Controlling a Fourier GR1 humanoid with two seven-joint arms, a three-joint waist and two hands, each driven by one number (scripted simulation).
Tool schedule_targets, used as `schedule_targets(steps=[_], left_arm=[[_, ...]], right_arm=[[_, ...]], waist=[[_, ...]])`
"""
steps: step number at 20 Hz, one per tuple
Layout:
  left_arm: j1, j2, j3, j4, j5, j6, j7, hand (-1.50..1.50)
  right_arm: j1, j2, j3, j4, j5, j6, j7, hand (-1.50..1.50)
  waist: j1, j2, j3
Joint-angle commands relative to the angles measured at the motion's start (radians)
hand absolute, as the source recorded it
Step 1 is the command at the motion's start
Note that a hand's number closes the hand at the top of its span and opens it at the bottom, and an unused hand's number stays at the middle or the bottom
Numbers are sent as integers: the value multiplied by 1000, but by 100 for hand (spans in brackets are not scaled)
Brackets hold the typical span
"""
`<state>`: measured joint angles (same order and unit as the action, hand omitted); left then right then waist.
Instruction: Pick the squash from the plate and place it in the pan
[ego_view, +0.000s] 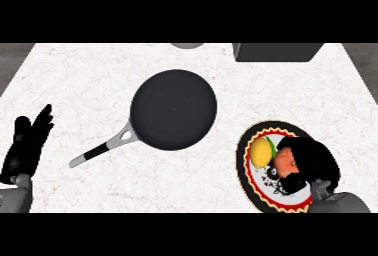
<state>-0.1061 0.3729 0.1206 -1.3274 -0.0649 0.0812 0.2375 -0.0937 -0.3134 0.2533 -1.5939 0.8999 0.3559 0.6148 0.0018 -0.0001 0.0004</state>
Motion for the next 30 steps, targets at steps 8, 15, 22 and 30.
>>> schedule_targets(steps=[8,15,22,30], left_arm=[[-44,-47,7,-42,-60,5,91,0],[21,-39,33,-36,-44,-4,37,0],[31,-22,47,-24,-42,-18,13,0],[-64,-26,44,25,-60,-18,35,0]], right_arm=[[13,-8,-74,41,80,-66,-138,150],[329,237,205,-271,323,-191,260,150],[317,247,462,-503,691,-328,384,150],[56,311,623,-523,764,-213,546,150]], waist=[[-3,0,0],[-36,-11,-2],[-26,-15,-3],[-1,1,-1]])
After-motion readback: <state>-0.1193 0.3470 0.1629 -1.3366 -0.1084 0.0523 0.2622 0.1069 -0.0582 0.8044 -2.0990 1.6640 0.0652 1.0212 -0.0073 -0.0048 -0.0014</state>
